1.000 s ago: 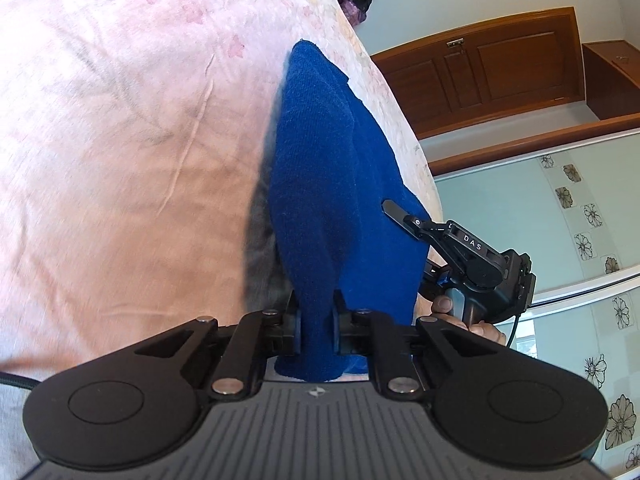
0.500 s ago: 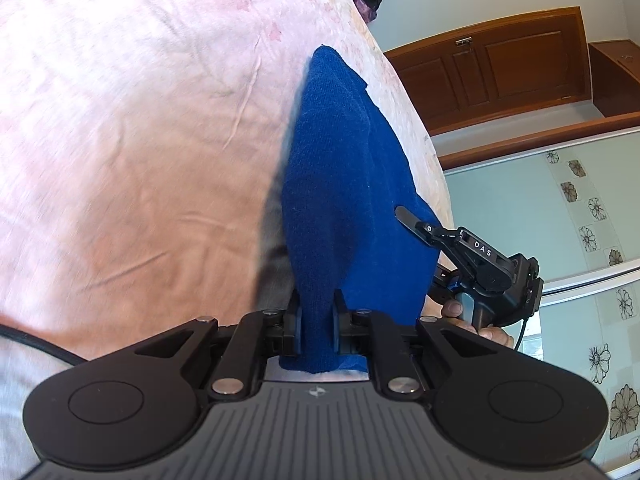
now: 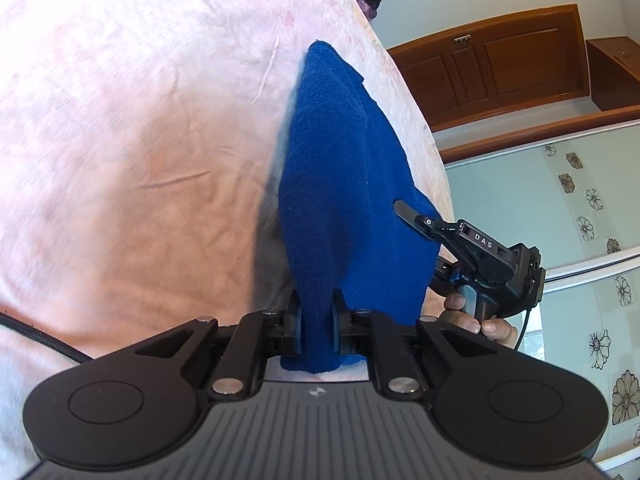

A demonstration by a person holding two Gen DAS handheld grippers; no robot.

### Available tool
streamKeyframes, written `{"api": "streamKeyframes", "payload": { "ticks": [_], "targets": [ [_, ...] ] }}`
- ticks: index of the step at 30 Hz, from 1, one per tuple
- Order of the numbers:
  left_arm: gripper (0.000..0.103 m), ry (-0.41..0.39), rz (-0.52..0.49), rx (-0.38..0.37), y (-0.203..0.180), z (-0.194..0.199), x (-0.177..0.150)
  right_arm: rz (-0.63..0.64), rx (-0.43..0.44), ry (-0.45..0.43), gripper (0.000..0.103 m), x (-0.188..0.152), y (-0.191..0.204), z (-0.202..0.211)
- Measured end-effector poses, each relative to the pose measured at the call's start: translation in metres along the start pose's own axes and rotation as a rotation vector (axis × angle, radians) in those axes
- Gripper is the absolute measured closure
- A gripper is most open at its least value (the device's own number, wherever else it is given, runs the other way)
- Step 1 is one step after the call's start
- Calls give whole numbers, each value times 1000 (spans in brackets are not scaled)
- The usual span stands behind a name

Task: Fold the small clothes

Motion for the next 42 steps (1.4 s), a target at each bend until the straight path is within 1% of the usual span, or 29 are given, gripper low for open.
{"api": "streamKeyframes", "payload": {
  "ticks": [3,7,10,15,18,21,22,24,25,27,28,29,30,31,33,35,36,38,39,40,42],
  "targets": [
    [91,2,6,-2,2,0,-1,3,1,9,76,-7,3,1],
    [91,0,-2,21,5,-4,2,6,-5,8,76,-11,4,2],
    [91,5,16,23,6,-11,5,-4,-2,11,76,-15,3,3],
    [91,4,-26,25,-7,-15,7,3,-5,25,76,-19,4,6],
    [91,2,-39,49,-5,-21,9,0,-16,16,76,-19,3,5],
    [90,3,-30,30,-3,-28,10,-4,-43,-20,74,-18,0,2],
    [89,4,-30,31,-2,-27,12,-18,-44,-38,66,-18,-2,3],
    [89,-5,-37,45,-6,-26,13,-59,-42,-89,62,-19,-4,11],
    [89,-19,-50,52,-7,-20,10,-72,-30,-114,61,-21,-2,18],
    [89,-54,-107,59,-16,-9,4,-72,18,-157,56,-31,3,38],
    [88,-66,-125,62,-18,-4,2,-69,34,-173,46,-37,4,48],
    [88,-72,-128,62,-19,-2,1,-65,46,-186,35,-45,4,60],
    [88,-74,-119,57,-17,0,0,-60,46,-185,31,-53,3,69],
    [88,-73,-101,53,-13,0,0,-57,43,-166,30,-63,1,75],
    [88,-58,-55,47,-6,-6,0,-66,45,-99,30,-83,-4,83],
    [88,-38,-16,38,1,-14,-2,-63,26,-43,32,-102,-5,83],
    [88,-30,-13,31,0,-18,-2,-61,28,-27,32,-110,-6,82],
    [88,-23,-7,31,-3,-25,-3,-77,63,-14,37,-119,-6,78],
    [84,-20,-3,29,-6,-29,-3,-84,73,-11,37,-122,-6,75],
    [80,-19,-5,26,-9,-30,-4,-87,85,-5,41,-123,-5,71],
    [77,-15,-13,26,-14,-32,-2,-118,110,22,59,-124,-8,63]
  ]
}}
Point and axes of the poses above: each gripper's, at about its wrist camera, not at the fingertips, and z roughly against the way its jaws point, y to its left, x to its top, the point moved 1 cm from there along -z, roughly the way its jaws point, and after that the axes turned 11 degrees about x, right-handed, at the moved point
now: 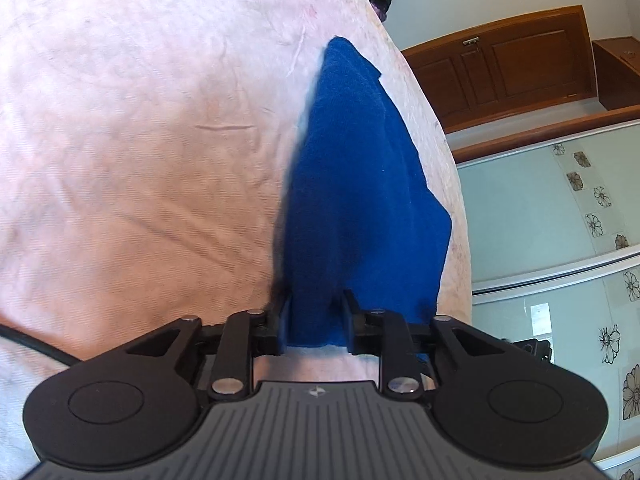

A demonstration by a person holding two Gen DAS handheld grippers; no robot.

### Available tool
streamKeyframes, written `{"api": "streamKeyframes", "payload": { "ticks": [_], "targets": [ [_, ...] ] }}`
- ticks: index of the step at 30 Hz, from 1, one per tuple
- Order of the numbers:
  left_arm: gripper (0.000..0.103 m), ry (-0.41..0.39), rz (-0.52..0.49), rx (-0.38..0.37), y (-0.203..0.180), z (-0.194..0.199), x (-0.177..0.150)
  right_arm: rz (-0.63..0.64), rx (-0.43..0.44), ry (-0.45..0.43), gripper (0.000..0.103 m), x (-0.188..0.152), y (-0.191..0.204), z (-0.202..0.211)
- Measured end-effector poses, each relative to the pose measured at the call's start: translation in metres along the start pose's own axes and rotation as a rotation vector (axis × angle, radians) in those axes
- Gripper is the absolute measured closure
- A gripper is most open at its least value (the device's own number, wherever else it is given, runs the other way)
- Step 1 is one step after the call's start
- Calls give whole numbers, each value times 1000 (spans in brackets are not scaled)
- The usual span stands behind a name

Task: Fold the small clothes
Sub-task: 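Open both grippers and lift them away from the folded sweater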

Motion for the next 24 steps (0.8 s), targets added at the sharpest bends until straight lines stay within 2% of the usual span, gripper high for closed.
{"api": "streamKeyframes", "payload": {
  "ticks": [1,3,5,6,12,15,17,18,20,21,22,23,24],
  "targets": [
    [77,5,-1,2,-2,-1,2,-8,2,25,84,0,-2,-4],
    [78,18,0,-2,-3,-1,3,35,-21,35,84,-2,3,-5],
    [81,24,-1,1,0,3,5,45,0,25,84,0,9,2],
    [87,33,2,-1,3,6,5,55,9,22,84,1,13,5],
    [91,19,-29,-13,-4,27,19,140,38,45,86,3,47,20],
    [91,19,-58,13,-6,26,22,153,-30,75,86,0,39,17],
    [90,51,-73,78,-1,12,17,103,-87,85,86,-3,19,10],
    [90,49,-78,95,2,7,13,86,-98,83,86,-7,11,8],
    [90,21,-50,70,8,10,8,63,-71,50,85,-14,5,11],
    [87,9,-39,73,8,14,6,56,-74,29,82,-16,5,14],
    [84,-21,-50,100,6,21,3,64,-91,11,72,-19,7,16],
    [82,-63,-85,139,1,29,0,87,-110,-3,64,-22,12,21],
    [76,-113,-135,193,-7,39,-5,129,-152,-26,62,-28,20,26]
  ]
}}
Point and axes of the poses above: each gripper's, at about its wrist camera, not at the fingertips, and z roughly against the way its jaws point, y to its left, x to its top, the point moved 1 cm from there along -z, roughly the way its jaws point, and after that the axes turned 11 degrees about x, right-handed, at the moved point
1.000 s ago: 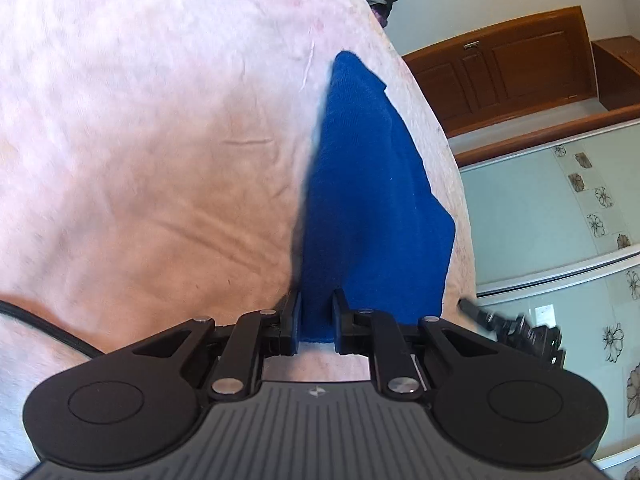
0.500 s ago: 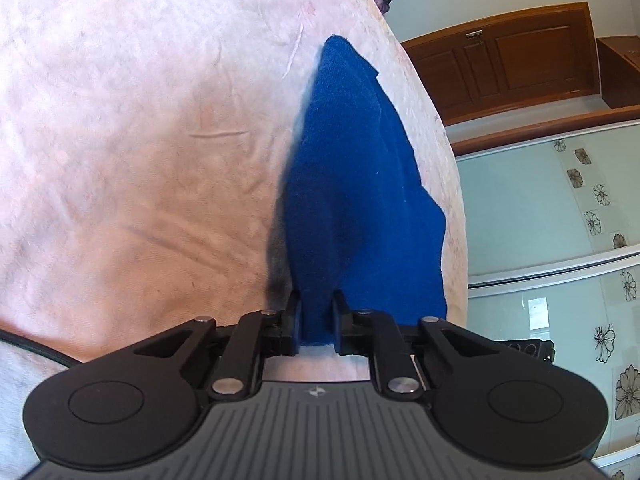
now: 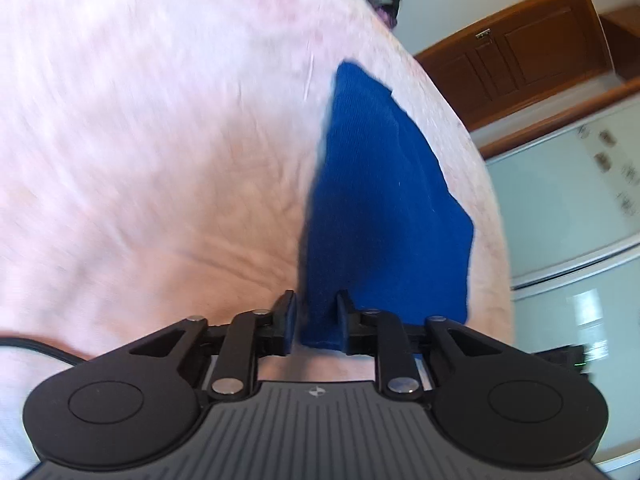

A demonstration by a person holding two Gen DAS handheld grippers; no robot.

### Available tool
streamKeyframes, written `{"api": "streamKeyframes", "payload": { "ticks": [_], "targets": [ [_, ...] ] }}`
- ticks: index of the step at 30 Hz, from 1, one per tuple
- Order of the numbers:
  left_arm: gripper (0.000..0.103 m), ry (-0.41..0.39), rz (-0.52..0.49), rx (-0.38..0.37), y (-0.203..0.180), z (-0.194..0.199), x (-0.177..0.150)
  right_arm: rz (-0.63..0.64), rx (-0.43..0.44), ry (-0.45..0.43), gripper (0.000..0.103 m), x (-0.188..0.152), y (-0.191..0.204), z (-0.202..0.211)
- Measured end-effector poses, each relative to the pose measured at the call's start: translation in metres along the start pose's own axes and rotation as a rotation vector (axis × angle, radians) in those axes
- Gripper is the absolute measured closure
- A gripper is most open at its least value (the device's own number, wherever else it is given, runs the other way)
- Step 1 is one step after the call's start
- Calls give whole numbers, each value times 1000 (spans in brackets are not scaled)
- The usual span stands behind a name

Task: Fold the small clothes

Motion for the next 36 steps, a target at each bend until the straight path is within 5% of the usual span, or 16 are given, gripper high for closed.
{"api": "streamKeyframes", "payload": {
  "ticks": [2,4,12,17,22,36],
  "targets": [
    [64,-125,-108,128,-17,25,-9,119,-117,-39,51,-13,21,14],
    [36,-216,-162,219,-33,40,-22,235,-246,-69,43,-32,41,20],
    [35,-243,-395,337,-89,0,-85,491,-544,-114,30,-89,64,-20],
    [27,-329,-481,422,-96,-12,-101,579,-603,-168,1,-95,60,-42],
    [1,-399,-498,440,-92,-21,-111,621,-633,-247,3,-102,56,-46],
    [0,-398,-495,438,-94,-27,-108,569,-703,-305,2,-95,51,-51]
  ]
}}
Point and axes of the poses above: each gripper's, at about its wrist camera, not at the fingertips, and z roughly against the way its jaws point, y to its left, x to its top, the point moved 1 cm from there along -z, roughly the way its jaws point, and after that the axes turned 11 degrees about x, right-handed, at the moved point
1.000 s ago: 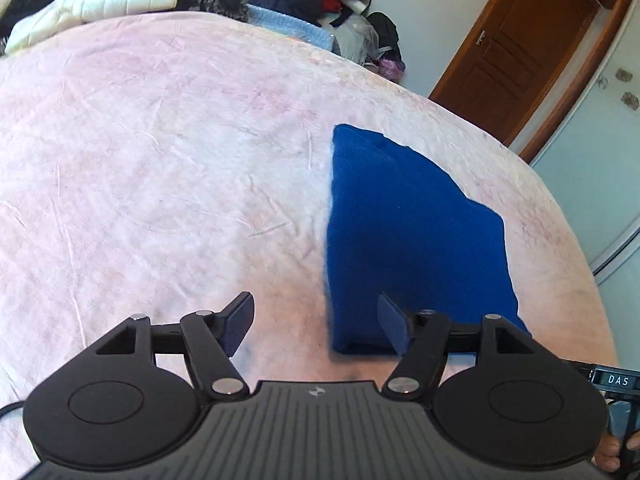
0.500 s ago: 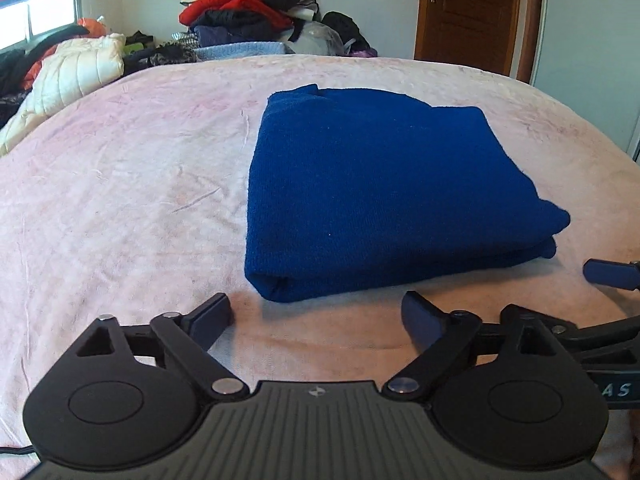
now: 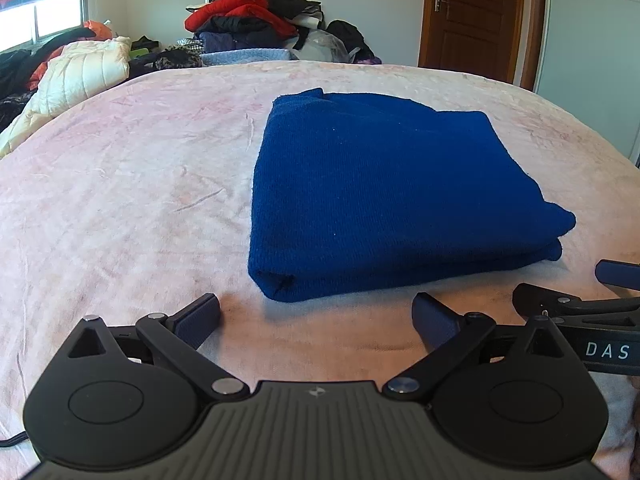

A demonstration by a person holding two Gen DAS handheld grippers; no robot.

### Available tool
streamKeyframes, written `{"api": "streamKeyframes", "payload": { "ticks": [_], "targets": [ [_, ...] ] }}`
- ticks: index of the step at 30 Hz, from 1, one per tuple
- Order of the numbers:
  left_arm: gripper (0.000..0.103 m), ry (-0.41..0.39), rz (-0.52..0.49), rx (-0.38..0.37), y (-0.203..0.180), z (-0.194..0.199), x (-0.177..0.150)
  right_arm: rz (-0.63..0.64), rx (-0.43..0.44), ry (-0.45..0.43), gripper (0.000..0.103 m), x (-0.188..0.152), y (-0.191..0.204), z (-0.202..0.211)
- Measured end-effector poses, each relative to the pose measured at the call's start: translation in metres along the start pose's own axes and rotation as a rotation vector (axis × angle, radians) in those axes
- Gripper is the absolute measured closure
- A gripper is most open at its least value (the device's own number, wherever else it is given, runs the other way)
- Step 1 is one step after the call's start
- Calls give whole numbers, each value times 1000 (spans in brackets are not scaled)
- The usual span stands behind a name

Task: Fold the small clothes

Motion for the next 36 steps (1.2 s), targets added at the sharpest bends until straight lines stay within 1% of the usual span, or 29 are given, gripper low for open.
{"api": "streamKeyframes", "payload": {
  "ticks": [13,16,20,36],
  "targets": [
    [0,-1,0,8,0,1,-1,5,6,-4,2,-3,4,3],
    [0,-2,2,6,1,1,-1,0,20,-7,2,-4,2,4],
    [0,-4,6,23,1,3,-4,1,17,-9,2,-4,1,4],
    [0,-5,8,27,0,2,-4,-1,20,-11,2,-5,0,3]
  ]
}}
Point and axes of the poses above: each gripper's, at about its wrist camera, not at the fingertips, and z roughly against the way its jaws point, y to its left, x to its top, the point moved 1 cm from there along -z, roughly the way its jaws point, and after that the axes turned 11 degrees about x, right-handed, at the moved point
